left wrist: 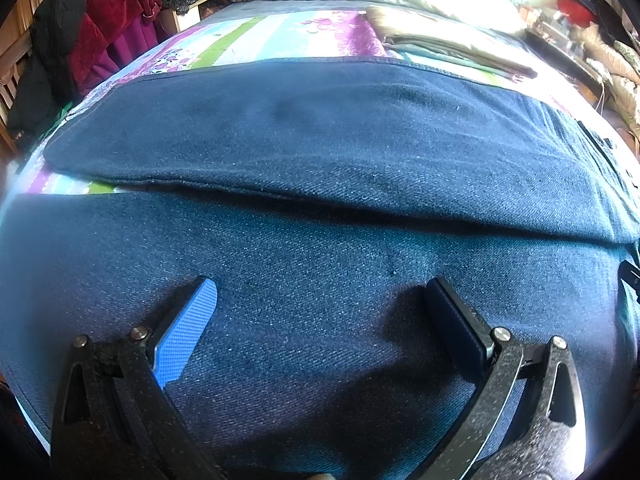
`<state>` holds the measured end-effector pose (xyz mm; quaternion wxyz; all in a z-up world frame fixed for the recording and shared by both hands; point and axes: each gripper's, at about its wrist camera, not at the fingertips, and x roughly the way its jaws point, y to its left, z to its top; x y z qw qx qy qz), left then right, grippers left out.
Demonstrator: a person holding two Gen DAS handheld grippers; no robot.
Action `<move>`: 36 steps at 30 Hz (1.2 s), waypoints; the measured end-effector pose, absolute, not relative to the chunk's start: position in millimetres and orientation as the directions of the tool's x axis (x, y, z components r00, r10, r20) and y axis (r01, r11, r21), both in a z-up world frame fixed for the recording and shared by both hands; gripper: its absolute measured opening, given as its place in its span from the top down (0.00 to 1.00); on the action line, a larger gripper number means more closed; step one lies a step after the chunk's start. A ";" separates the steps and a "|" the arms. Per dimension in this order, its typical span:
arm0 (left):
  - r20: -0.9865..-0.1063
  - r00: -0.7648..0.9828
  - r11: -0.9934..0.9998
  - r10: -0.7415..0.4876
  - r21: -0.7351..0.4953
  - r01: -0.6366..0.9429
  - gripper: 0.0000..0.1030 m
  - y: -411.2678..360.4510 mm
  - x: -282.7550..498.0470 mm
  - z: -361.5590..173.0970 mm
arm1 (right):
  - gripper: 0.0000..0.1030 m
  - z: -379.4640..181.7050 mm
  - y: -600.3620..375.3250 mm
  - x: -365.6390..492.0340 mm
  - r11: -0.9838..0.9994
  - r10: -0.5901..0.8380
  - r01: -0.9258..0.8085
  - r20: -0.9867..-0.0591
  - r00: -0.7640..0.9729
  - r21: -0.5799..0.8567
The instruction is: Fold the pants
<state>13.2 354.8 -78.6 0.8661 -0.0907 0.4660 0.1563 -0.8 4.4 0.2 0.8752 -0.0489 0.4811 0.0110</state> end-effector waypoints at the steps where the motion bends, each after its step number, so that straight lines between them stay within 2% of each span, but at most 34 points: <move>1: -0.835 0.518 0.935 0.186 -0.012 -0.354 0.00 354.7 13.0 -78.5 | 0.00 0.1 4.3 -0.6 0.995 -0.026 -0.065 -0.843 0.537 -0.072; 9: -0.832 0.524 0.936 0.184 -0.015 -0.352 0.00 354.3 13.4 -78.7 | 0.00 -1.3 3.6 3.0 0.996 -0.022 -0.059 -0.840 0.543 -0.064; 13: -0.831 0.537 0.939 0.145 -0.056 -0.340 0.00 356.0 6.4 -74.2 | 0.00 4.2 -5.7 -3.5 0.996 0.045 -0.086 -0.836 0.546 -0.003; 16: -0.821 0.570 0.936 -0.027 -0.221 -0.274 0.00 363.3 -12.4 -63.0 | 0.00 15.7 -26.9 -19.4 0.982 0.187 -0.109 -0.811 0.555 0.152; 18: -0.769 0.619 0.890 -0.163 -0.385 -0.244 0.00 375.3 -36.9 -56.4 | 0.00 25.8 -48.7 -36.0 0.966 0.256 -0.122 -0.783 0.567 0.227; 19: -0.735 0.645 0.851 -0.209 -0.462 -0.250 0.00 383.5 -53.9 -53.1 | 0.00 30.2 -55.3 -40.7 0.963 0.266 -0.128 -0.772 0.578 0.236; 21: -0.694 0.679 0.802 -0.239 -0.535 -0.264 0.00 398.8 -81.0 -46.8 | 0.00 45.1 -75.5 -52.7 0.966 0.258 -0.147 -0.735 0.627 0.214; 23: -0.681 0.709 0.828 -0.183 -0.495 -0.262 0.00 413.6 -103.7 -32.8 | 0.00 61.9 -96.2 -56.0 0.978 0.207 -0.157 -0.705 0.678 0.136; 27: -0.684 0.729 0.908 0.018 -0.293 -0.298 0.01 465.4 -104.8 13.6 | 0.00 100.7 -134.3 -31.7 0.994 0.096 -0.113 -0.646 0.757 0.015; 29: -0.663 0.746 0.912 0.065 -0.264 -0.315 0.01 504.1 -88.8 36.8 | 0.00 120.1 -148.9 -7.6 0.997 0.054 -0.081 -0.620 0.783 -0.016; 32: -0.648 0.749 0.894 0.138 -0.245 -0.376 0.01 566.3 -48.3 57.7 | 0.00 134.1 -158.1 32.5 0.999 -0.002 -0.032 -0.637 0.771 -0.042; 34: -0.667 0.716 0.865 0.206 -0.218 -0.452 0.00 609.0 -12.2 55.9 | 0.00 136.5 -158.6 51.9 0.999 0.002 -0.027 -0.651 0.759 -0.028; 36: -0.702 0.675 0.841 0.225 -0.210 -0.498 0.01 641.8 23.5 43.6 | 0.00 133.1 -155.2 66.6 0.999 0.009 -0.030 -0.669 0.743 -0.020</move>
